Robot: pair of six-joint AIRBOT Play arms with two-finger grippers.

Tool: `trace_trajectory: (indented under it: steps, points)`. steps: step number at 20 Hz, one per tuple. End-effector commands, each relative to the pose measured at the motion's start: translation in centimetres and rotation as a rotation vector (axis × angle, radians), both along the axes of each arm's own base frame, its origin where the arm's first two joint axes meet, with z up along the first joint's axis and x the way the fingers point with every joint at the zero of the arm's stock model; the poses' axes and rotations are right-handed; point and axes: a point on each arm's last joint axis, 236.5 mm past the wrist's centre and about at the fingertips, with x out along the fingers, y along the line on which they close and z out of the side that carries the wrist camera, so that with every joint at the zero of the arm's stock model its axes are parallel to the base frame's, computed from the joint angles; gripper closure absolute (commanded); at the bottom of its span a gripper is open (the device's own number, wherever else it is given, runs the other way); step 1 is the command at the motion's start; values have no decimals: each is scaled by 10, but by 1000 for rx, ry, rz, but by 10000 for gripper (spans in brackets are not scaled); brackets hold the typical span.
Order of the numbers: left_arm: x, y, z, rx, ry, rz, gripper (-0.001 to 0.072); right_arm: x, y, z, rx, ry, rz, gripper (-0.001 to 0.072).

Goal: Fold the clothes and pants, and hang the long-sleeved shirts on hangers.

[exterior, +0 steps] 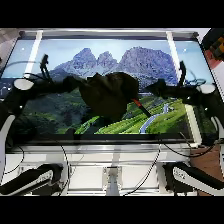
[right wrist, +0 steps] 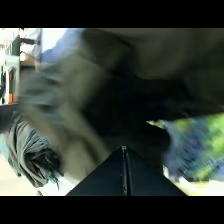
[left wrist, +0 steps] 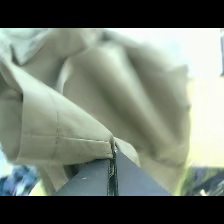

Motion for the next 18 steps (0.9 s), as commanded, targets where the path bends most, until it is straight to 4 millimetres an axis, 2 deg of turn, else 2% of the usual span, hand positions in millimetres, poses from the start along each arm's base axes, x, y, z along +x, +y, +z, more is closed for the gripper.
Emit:
trace_trajectory:
  steps: [1, 4, 5, 6, 10, 13, 16, 18]
  points:
    - [2, 2, 37, -7, -83, 16, 698, -19, 0, -53, 122, 119, -152, 696]
    - [2, 2, 37, -8, -82, 15, 697, -32, -17, -97, 137, 230, -317, 682]
    - [2, 1, 37, -8, -82, 14, 698, -32, -21, -104, 131, 252, -351, 543]
    - [2, 1, 37, -9, -81, 15, 697, -29, -24, -108, 117, 258, -377, 326]
    - [1, -1, 38, -24, -67, 21, 697, -9, -26, -118, 51, 239, -461, 307]
    - [0, -4, 39, -24, -68, 15, 697, 20, -39, -112, 21, 195, -560, 310]
    - [-1, -4, 39, -24, -68, 13, 697, 41, -16, -106, 70, 199, -461, 316]
    - [-1, -4, 39, -24, -68, 13, 697, 52, -3, -112, 81, 212, -396, 316]
